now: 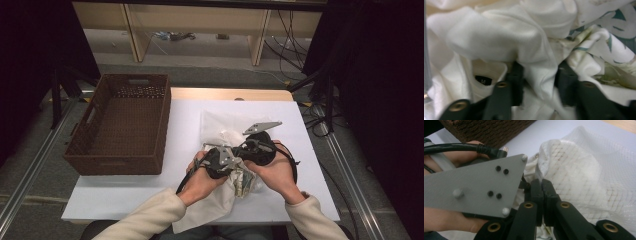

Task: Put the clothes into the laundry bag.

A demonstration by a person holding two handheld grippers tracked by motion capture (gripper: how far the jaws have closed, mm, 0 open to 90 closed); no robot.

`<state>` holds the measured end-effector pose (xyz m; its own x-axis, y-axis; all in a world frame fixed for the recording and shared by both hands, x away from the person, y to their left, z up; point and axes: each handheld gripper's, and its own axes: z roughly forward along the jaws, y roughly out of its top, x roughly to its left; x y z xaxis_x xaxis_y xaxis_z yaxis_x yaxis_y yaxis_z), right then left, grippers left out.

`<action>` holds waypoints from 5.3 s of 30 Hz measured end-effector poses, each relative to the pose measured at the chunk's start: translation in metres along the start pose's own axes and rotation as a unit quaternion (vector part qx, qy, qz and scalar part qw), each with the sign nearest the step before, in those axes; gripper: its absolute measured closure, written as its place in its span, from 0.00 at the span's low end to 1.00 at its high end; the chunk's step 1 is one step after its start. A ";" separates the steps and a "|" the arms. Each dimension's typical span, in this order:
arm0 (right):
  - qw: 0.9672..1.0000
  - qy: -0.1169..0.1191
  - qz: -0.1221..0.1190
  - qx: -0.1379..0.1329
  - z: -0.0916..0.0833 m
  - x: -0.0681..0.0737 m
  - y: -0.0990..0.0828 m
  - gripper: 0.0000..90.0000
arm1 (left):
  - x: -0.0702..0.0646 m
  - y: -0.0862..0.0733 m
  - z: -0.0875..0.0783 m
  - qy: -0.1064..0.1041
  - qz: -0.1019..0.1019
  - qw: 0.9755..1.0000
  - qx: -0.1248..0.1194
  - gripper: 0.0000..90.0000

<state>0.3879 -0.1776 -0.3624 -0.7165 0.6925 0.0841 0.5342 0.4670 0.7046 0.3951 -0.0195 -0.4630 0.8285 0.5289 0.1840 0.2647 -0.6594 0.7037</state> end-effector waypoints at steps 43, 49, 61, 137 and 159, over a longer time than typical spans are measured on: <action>1.000 0.000 0.019 -0.005 -0.008 -0.002 0.003 1.00 | 0.002 -0.012 -0.047 -0.050 -0.053 0.995 -0.070 0.36; 1.000 0.003 0.014 -0.004 -0.006 -0.001 0.002 1.00 | 0.004 -0.012 -0.019 -0.033 -0.025 0.999 -0.032 0.54; 1.000 0.009 0.000 -0.005 -0.008 -0.002 0.002 1.00 | 0.005 0.000 -0.036 -0.022 -0.059 0.996 -0.069 0.89; 0.999 -0.001 0.032 -0.014 -0.016 -0.003 0.003 1.00 | 0.013 0.003 -0.055 -0.012 -0.057 0.991 -0.117 0.35; 0.999 -0.003 0.032 -0.009 -0.014 -0.004 0.002 1.00 | -0.013 0.005 -0.040 -0.061 -0.040 0.995 -0.068 0.29</action>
<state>0.3859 -0.1872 -0.3518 -0.6782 0.7243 0.1246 0.5705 0.4119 0.7105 0.3656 -0.0083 -0.4341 0.8638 0.5018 0.0448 0.2695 -0.5355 0.8004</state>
